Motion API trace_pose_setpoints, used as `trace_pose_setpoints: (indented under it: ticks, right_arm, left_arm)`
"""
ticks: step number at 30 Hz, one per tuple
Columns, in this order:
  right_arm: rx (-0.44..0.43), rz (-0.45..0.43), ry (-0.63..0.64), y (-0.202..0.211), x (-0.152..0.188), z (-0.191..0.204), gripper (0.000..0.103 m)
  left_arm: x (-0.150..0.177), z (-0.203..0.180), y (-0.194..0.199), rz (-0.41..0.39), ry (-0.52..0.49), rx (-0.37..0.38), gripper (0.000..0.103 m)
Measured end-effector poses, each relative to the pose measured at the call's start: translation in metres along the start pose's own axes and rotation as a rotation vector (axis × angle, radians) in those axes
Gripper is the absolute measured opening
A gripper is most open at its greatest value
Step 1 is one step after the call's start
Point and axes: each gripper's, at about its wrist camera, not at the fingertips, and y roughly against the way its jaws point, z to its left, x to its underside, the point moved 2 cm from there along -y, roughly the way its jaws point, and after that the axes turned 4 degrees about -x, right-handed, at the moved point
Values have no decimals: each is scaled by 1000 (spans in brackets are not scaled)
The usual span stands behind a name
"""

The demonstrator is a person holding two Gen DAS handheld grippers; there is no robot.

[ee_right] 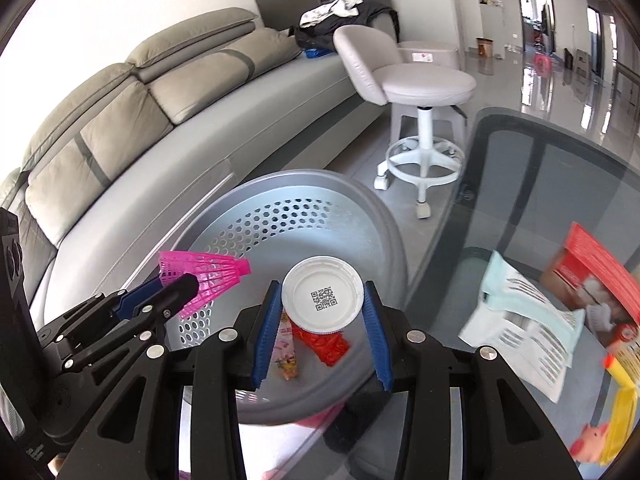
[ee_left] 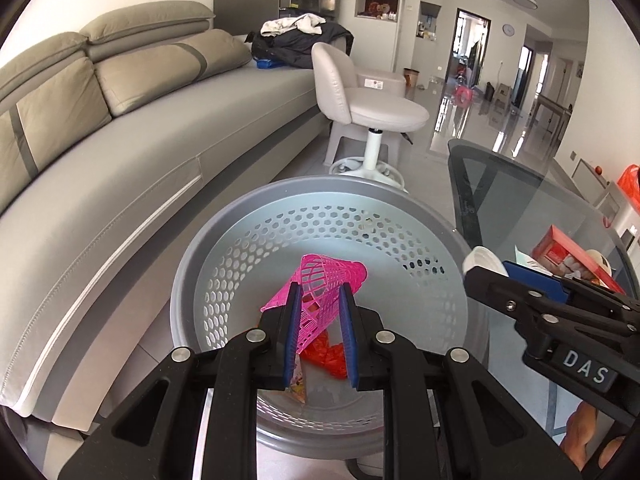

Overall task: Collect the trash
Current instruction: 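Carry the cap and shuttlecock over the wastebasket and open both tools, then move both tools back over the table toward the remaining trash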

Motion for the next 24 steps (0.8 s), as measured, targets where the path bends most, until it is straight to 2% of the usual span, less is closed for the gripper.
trace_pose_setpoints:
  ticks: [6,9,11,12,13,18,22,24]
  right_arm:
    - [-26,16,7,-12,-5,-1,39]
    - [-28,14,9,-14,-6,-1,40]
    - [-34,13,5,-15,-8,-1,45]
    - [-32,7,5,-14,-8,-2,55]
    - [-25,-6,6,-12,-9,-2,58]
    - [-26,-23,-2,-8,-11,-4,58]
    - [-26,-27,1,-8,-10,-3,58]
    - [-26,-31,1,-7,-9,-4,58]
  left_arm:
    - [2,5,-4,9,14,-25,25]
    - [2,9,-5,13,32,-25,32]
    - [2,12,-4,12,44,-23,34]
    - [2,13,-5,12,45,-24,35]
    - [1,14,-5,11,48,-31,37]
    - [2,16,-7,21,57,-45,44]
    - [2,18,-4,12,68,-51,58]
    - [2,19,-3,10,69,-53,58]
